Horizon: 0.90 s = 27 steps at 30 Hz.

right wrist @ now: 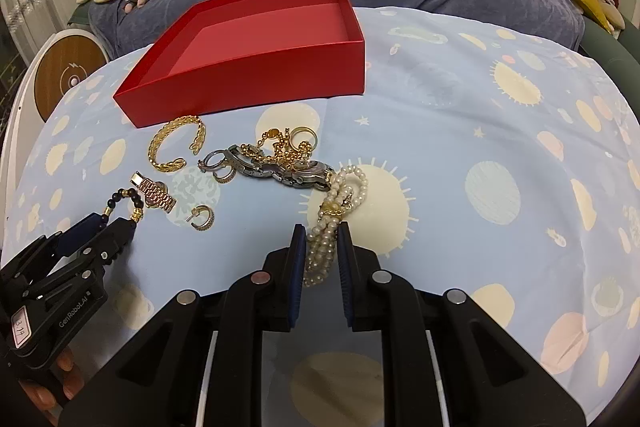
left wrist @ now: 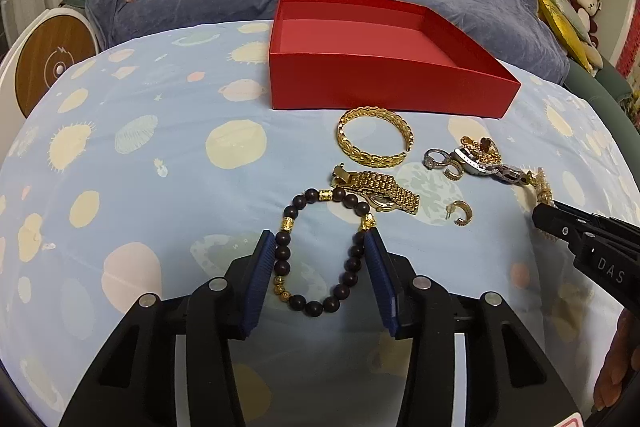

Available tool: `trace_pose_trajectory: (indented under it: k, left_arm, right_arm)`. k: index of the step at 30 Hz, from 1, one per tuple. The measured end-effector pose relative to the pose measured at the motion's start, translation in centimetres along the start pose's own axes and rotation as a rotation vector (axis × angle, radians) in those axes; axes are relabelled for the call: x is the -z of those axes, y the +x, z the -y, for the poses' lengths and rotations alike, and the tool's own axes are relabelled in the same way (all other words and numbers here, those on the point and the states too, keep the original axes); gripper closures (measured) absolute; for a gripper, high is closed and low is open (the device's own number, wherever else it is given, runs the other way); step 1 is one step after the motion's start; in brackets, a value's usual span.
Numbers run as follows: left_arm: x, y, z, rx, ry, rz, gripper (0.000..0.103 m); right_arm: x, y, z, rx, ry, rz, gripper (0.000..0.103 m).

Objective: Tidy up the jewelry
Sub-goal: 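Grasp the bead bracelet with the left tool while the right tool grasps the pearl strand, then carry both pieces into the red box and open both tools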

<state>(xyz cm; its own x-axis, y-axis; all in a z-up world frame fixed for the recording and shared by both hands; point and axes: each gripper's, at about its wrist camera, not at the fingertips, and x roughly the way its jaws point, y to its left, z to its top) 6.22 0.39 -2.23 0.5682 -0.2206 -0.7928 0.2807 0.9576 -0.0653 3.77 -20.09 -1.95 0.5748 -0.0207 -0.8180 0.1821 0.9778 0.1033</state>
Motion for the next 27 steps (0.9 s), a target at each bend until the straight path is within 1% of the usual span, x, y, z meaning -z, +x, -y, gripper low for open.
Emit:
trace_pose_trajectory:
  k: [2, 8, 12, 13, 15, 17, 18, 24, 27]
  left_arm:
    - [-0.2, -0.2, -0.4, 0.018, -0.019, -0.002, 0.060]
    - [-0.4, 0.1, -1.8, 0.007, -0.066, -0.009, 0.060]
    - [-0.1, 0.2, -1.0, -0.038, -0.016, 0.009, 0.061]
    - [-0.1, 0.3, -0.9, -0.042, -0.009, 0.014, 0.065]
    - [-0.1, 0.3, -0.9, -0.053, -0.006, 0.018, 0.090]
    - [-0.3, 0.2, -1.4, -0.028, -0.023, 0.012, 0.097]
    - [-0.3, 0.2, -1.4, -0.016, -0.026, 0.009, 0.097]
    - [-0.3, -0.6, -0.7, -0.027, -0.001, 0.028, 0.098]
    - [-0.6, -1.8, -0.7, -0.005, -0.012, 0.047, 0.098]
  right_arm:
    - [0.0, -0.1, -0.1, -0.002, -0.002, 0.001, 0.088]
    - [0.0, -0.1, -0.1, -0.004, -0.003, 0.003, 0.088]
    - [0.0, -0.1, -0.3, -0.008, -0.006, 0.000, 0.088]
    - [0.0, -0.1, -0.3, -0.008, -0.008, 0.001, 0.088]
    - [0.1, -0.2, -0.5, -0.008, -0.012, 0.003, 0.088]
    - [0.1, -0.2, -0.6, -0.008, -0.015, 0.004, 0.088]
    - [0.1, -0.2, -0.6, -0.008, -0.016, 0.005, 0.088]
    - [0.2, -0.7, -0.9, -0.013, -0.025, 0.016, 0.088]
    - [0.3, -1.4, -1.0, -0.023, -0.027, 0.029, 0.088]
